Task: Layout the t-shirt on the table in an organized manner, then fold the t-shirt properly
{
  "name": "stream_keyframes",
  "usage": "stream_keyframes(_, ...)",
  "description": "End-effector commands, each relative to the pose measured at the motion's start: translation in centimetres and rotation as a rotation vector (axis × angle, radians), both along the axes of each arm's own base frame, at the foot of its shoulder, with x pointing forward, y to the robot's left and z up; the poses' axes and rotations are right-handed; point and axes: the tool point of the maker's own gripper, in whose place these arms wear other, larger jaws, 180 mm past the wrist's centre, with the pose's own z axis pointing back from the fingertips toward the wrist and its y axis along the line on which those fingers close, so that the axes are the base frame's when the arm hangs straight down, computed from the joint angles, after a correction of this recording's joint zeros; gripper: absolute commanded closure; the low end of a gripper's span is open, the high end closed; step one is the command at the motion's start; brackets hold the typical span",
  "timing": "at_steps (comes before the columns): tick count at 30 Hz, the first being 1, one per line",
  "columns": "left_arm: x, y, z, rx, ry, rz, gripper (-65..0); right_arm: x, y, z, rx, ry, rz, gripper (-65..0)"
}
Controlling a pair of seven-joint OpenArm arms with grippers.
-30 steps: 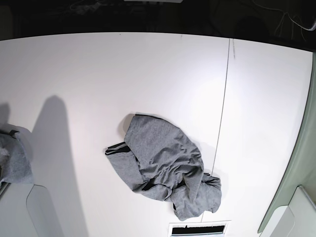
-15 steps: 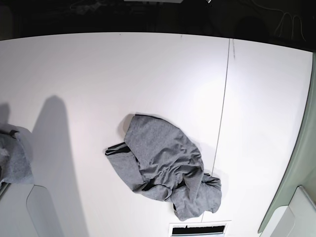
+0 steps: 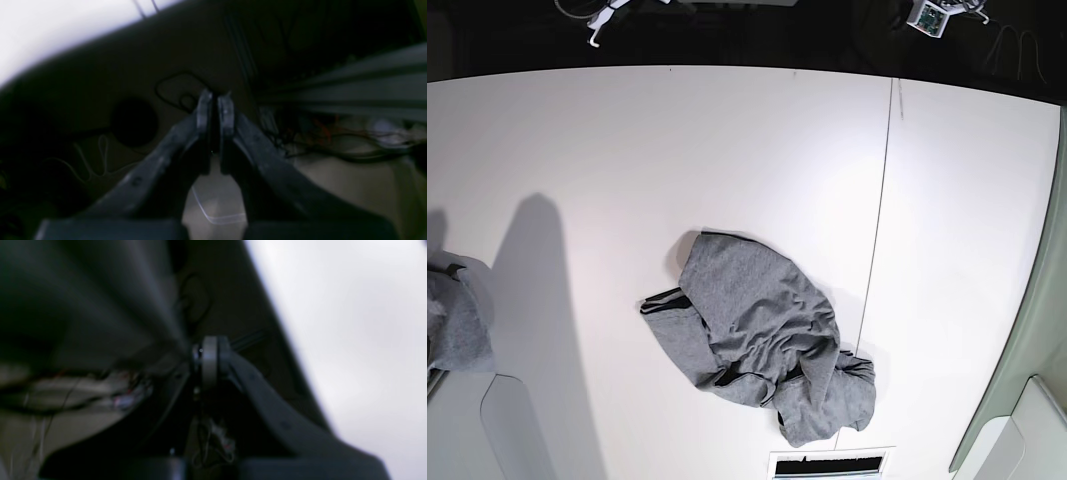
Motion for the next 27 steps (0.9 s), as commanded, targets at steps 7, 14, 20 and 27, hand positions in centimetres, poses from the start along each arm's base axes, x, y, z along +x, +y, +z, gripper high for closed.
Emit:
stream_keyframes(7,4.2,-0.7,5.9,-0.019,-0.160,-0.111,-4.5,1.4,0.8,0.7,0.012,-0.035,0.148,0.0)
stream_keyframes(14,5.3,0.0,6.3,0.014,-0.183,-0.167,-4.6,8.3,-3.4,0.4,-0.149,-0.137,0.041,0.0)
stream_keyframes(20,8.9,1.0,7.2,0.065,-0.252,-0.185,-4.6,15.0,-3.5,2.5,-0.105,-0.247,-0.072,0.0)
stream_keyframes(27,14.6,2.9,8.7,0.060,-0.336,-0.166,-18.8,23.4,-1.9,2.1,-0.040,-0.287,-0.209,0.0)
